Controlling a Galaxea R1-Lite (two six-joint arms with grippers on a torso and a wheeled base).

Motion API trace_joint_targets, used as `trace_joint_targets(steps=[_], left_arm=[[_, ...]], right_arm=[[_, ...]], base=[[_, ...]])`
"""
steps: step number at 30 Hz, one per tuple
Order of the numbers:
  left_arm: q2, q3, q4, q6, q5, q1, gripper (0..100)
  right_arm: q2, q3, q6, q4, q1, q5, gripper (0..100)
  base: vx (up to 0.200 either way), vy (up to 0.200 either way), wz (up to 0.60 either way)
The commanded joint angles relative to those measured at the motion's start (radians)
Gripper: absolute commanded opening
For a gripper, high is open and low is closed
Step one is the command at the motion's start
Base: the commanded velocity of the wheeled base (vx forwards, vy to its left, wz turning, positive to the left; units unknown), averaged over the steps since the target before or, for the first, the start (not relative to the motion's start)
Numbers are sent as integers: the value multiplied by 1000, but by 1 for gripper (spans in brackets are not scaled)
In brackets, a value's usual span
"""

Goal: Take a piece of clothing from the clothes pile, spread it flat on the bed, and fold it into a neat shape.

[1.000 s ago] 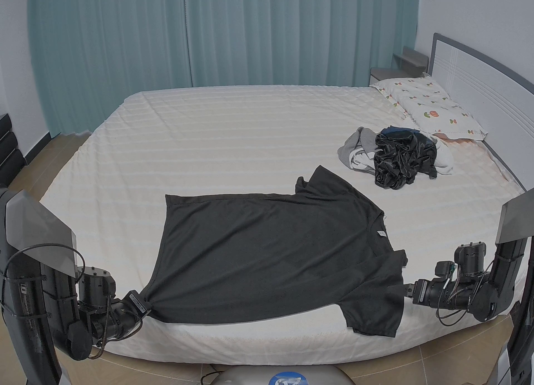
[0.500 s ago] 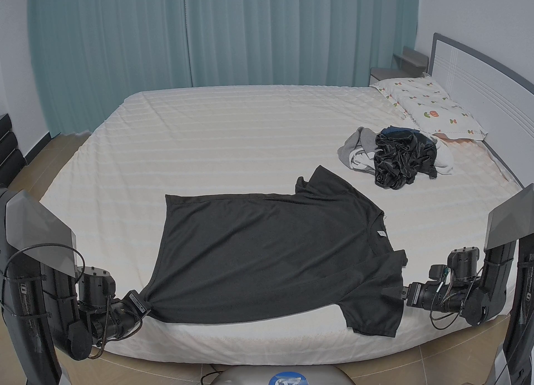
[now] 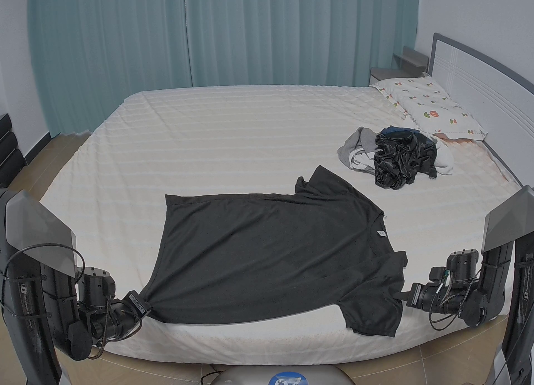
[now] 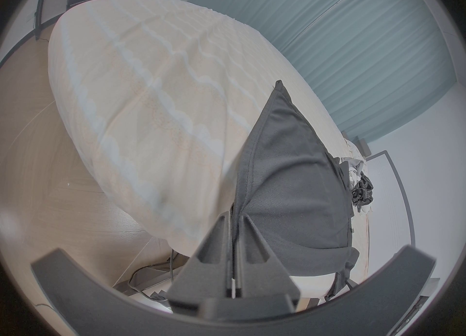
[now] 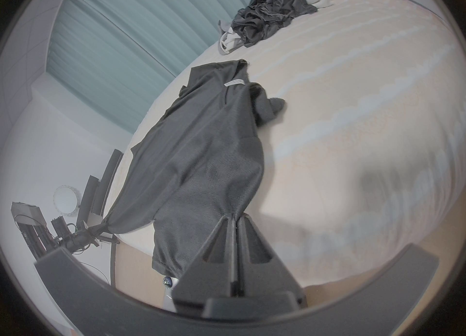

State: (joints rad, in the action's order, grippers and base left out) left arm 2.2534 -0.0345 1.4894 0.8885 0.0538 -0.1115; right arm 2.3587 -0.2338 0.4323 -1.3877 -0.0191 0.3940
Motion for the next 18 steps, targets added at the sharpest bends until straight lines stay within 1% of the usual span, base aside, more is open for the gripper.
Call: trace_joint_targets(steps=[1,10,12,14,18], left_arm=[[-6,2,0,0,0,3,0],[-28,4,0,-6,-3,18,0],[-31,5,0,-17,-14,18,0],[-34,11,0,-54,-51,18,0],[-43,22,2,-66,-68,16,0]], right_arm=[[-9,30,-1,-5,16,2,0],[-127,151,-14,-24,85,12,0],[-150,180,-24,-25,93,14,0],[-197,234,-63,-17,91,29,0],[-265,234,-67,32,90,32,0]], base=[[0,0,0],[0,0,0],[0,0,0],[0,0,0],[0,0,0]])
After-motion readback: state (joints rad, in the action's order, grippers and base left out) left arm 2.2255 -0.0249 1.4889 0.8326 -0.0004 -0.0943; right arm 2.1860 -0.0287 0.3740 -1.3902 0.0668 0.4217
